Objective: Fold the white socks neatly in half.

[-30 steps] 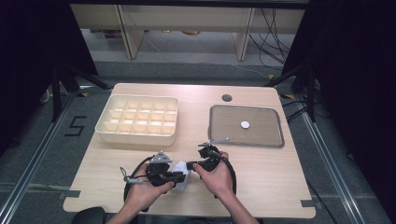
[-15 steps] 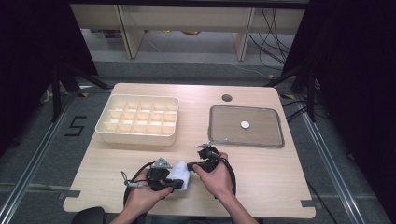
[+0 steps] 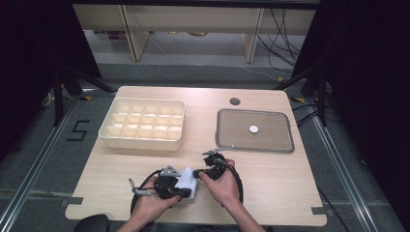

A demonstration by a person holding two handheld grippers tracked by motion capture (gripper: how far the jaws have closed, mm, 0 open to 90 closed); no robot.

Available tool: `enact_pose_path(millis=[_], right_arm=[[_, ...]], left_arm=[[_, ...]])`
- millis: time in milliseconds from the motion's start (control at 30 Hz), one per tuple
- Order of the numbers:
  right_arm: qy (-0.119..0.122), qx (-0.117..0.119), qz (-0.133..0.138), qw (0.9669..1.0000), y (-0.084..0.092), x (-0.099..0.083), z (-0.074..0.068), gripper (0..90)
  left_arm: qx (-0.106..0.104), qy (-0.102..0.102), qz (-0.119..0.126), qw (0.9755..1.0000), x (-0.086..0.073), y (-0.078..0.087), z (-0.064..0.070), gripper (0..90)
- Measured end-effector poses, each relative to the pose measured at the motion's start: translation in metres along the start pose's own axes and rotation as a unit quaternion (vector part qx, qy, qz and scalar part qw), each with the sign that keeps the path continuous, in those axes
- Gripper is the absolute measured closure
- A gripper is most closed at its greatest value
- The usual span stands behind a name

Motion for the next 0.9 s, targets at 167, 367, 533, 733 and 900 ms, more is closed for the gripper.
enact_pose_path(millis=[167,367,533,733,900], right_arm=[[0.007,-0.007,0.006,0.9999,-0.002,0.0,0.001,85.1],[0.007,-0.006,0.007,0.9999,-0.002,-0.001,0.002,85.1],[0.011,-0.005,0.01,0.9999,-0.002,-0.001,0.002,85.1],[0.012,-0.005,0.009,0.9999,-0.002,-0.001,0.002,85.1],[0.007,-0.006,0.007,0.9999,-0.002,-0.002,0.002,85.0]], left_arm=[[-0.002,0.009,0.017,0.9998,0.005,0.01,0.003,85.7],[0.045,0.003,0.053,0.9976,0.024,0.045,-0.015,64.7],[0.054,0.055,0.037,0.9963,0.023,0.037,-0.043,49.6],[0.02,0.088,0.01,0.9959,0.019,0.019,-0.047,45.7],[0.012,0.086,-0.022,0.996,0.017,0.011,-0.049,44.0]])
Point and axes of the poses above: each handheld gripper's, and its own axes: y roughly backward along the jaws, x roughly out of its top, z roughly to its right, the point moved 6 cm from there along -y, roughly forward along the jaws, and after that the axes turned 7 degrees about -y, right-handed, at the moved point
